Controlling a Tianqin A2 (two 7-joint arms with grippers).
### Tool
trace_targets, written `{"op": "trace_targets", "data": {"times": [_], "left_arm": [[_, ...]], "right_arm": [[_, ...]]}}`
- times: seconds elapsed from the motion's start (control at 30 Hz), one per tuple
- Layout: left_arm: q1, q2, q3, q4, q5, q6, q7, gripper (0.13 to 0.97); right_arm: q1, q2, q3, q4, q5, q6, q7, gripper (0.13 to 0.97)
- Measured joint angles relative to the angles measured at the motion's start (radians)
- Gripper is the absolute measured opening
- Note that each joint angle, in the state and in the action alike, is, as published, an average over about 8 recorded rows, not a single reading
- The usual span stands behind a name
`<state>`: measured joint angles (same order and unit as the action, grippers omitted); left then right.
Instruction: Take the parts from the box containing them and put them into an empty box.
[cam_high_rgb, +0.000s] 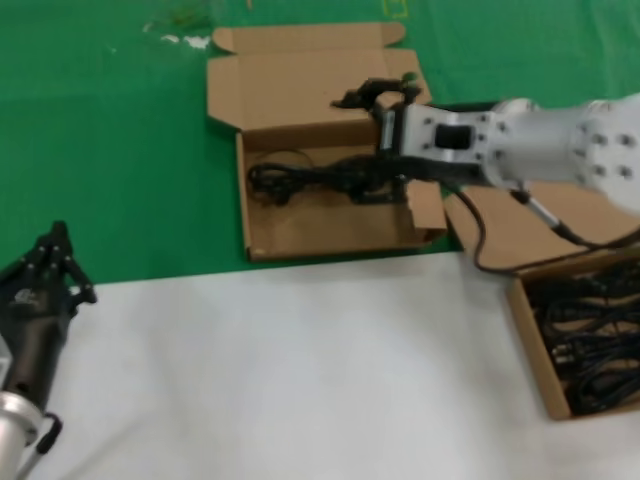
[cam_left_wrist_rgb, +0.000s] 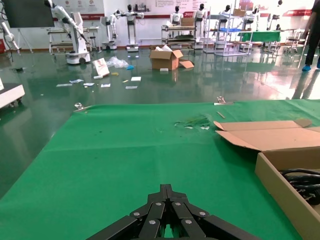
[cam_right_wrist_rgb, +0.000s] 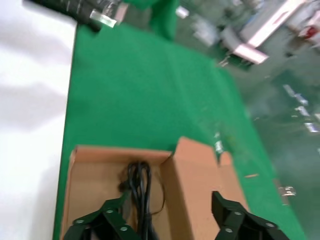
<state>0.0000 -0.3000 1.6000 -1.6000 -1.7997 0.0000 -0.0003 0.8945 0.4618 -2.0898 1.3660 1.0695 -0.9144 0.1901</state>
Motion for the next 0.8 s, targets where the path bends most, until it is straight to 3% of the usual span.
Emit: {"op": "trace_targets", "data": {"times": [0.2, 0.33, 0.6, 0.8], "left_arm": [[0.0, 0.0, 0.0, 0.0, 0.0, 0.0, 0.0, 0.14], [0.0, 0.0, 0.0, 0.0, 0.0, 0.0, 0.0, 0.14], [0.0, 0.0, 0.0, 0.0, 0.0, 0.0, 0.0, 0.152], [0.0, 0.0, 0.0, 0.0, 0.0, 0.0, 0.0, 0.181]], "right_arm": [[-0.163, 0.097, 0.115, 0.235, 0.083, 0.021, 0.124, 0.556], [-0.252, 0.13, 0.164, 0.319, 0.121, 0.045, 0.171, 0.632], [-0.305, 0.128, 0.19, 0.338, 0.156, 0.087, 0.17, 0.809], [-0.346, 0.107, 0.211, 0.33, 0.196, 0.145, 0.144, 0.878]]}}
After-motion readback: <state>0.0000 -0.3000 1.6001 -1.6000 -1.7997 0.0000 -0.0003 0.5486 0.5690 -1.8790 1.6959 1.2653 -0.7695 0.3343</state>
